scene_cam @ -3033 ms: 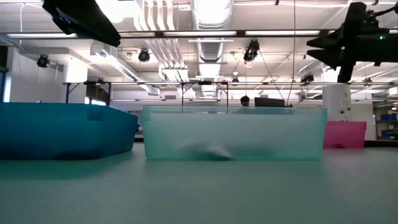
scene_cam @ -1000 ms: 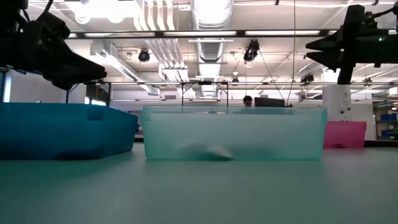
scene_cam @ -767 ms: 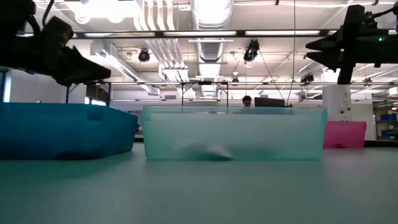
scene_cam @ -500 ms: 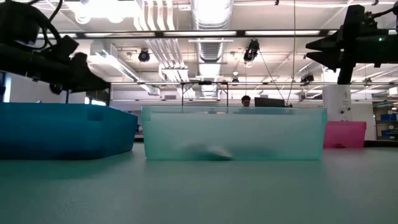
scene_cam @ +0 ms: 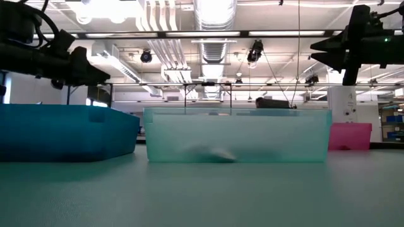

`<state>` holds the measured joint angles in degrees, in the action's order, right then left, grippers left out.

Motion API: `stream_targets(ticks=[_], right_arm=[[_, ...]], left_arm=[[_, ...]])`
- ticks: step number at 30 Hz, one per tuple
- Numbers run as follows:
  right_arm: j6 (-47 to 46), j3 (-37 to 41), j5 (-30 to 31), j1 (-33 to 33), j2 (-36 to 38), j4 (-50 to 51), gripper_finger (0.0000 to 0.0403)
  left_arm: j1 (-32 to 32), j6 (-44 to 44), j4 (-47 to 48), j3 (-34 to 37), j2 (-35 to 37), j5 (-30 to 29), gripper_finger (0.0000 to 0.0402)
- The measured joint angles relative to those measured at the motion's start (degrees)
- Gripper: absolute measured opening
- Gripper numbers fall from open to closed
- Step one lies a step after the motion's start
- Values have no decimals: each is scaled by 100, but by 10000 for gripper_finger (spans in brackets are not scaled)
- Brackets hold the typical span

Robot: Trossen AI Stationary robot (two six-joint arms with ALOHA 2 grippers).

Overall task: Sort silverware by color (type)
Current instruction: Return to Home Position

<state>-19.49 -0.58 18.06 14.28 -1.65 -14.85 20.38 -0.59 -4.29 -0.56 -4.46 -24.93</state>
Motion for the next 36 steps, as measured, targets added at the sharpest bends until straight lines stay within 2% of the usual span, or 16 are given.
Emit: stream_targets(ticks=[36], right_arm=[[0,0,0,0,0,0,128]], left_arm=[[-2,-80,4,4,-259,2,109]])
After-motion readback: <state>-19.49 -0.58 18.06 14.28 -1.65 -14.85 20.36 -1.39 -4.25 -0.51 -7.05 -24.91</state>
